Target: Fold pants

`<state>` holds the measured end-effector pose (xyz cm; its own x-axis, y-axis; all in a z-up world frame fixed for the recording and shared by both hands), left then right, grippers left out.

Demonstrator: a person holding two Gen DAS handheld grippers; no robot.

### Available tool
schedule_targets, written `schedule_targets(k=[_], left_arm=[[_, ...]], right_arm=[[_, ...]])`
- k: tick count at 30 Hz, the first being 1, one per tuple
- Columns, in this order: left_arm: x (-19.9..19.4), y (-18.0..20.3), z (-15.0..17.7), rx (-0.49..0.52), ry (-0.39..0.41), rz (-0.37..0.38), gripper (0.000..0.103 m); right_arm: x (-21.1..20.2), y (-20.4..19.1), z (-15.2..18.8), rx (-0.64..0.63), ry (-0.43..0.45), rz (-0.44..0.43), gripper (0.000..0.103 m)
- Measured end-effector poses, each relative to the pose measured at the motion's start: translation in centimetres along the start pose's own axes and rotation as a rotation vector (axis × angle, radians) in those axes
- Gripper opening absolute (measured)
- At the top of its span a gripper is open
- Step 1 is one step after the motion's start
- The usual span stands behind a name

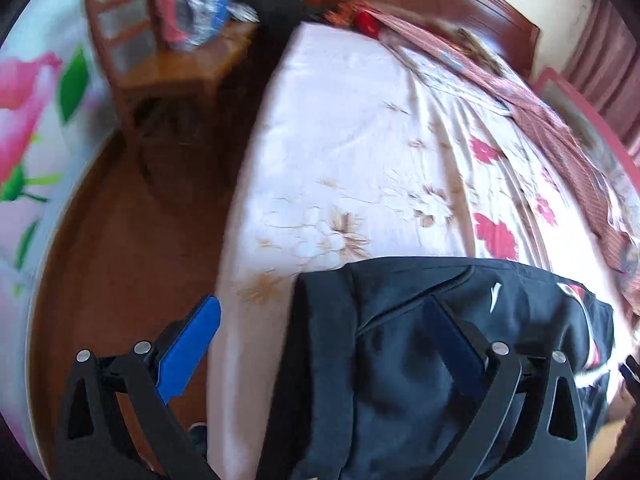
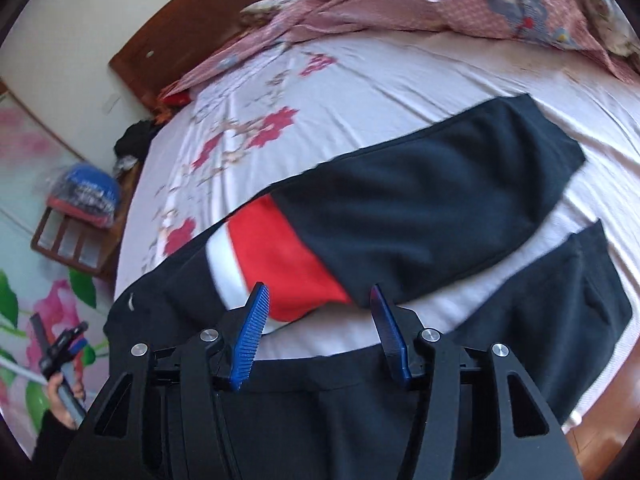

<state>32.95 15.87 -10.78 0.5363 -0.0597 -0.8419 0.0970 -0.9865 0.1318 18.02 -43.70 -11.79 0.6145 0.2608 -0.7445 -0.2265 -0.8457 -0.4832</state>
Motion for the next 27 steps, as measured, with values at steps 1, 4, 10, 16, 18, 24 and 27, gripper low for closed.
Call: schedule_targets(k=[1, 4, 10, 16, 18, 24, 27], left_arm=[[1.2, -0.6, -0.1, -0.002, -0.043, -0.040, 0.101], [3.4, -0.6, 0.5, 0.008, -0.122, -0.017, 0.101], [5.5, 0.4, 1.1, -0.114, -0.229, 0.204, 0.101], [7.5, 2.2, 1.7, -0.117, -0.304, 0.239, 0.092], [7.6, 2.8, 1.3, -0.113, -0.297, 0.258, 0.090], [8.5, 2.2, 1.1, -0.087, -0.281, 0.185, 0.046], [7.3, 2.0, 1.0, -0.080, -0.243, 0.209, 0.030]], right_arm=[[0.5, -2.1, 0.1, -0.032, -0.013, -0.037, 0.053], [2.0, -6.6, 0.3, -0.134, -0.030, -0.061, 0.053], [4.4, -12.5, 1.3, -0.276, -0.082, -0.111, 0.053], [4.6, -14.3, 2.3, -0.351, -0.094, -0.126, 0.053], [4.6, -14.5, 2.4, -0.360, -0.096, -0.129, 0.053], [3.9, -13.6, 2.0, -0.339, -0.086, -0.126, 0.053], [3.7, -13.0, 1.8, -0.331, -0.091, -0.129, 0.053]])
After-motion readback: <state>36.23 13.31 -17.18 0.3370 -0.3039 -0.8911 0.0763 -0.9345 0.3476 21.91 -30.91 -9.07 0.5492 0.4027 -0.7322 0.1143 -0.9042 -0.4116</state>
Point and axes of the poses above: each gripper's, at about its wrist camera, not at the fingertips, and x roughly the way its jaws point, y to its right, z to its underside, the point moved 9 cm from there along x, roughly the way its jaws point, and after that the axes turned 2 degrees about -y, right-handed, at the moved point
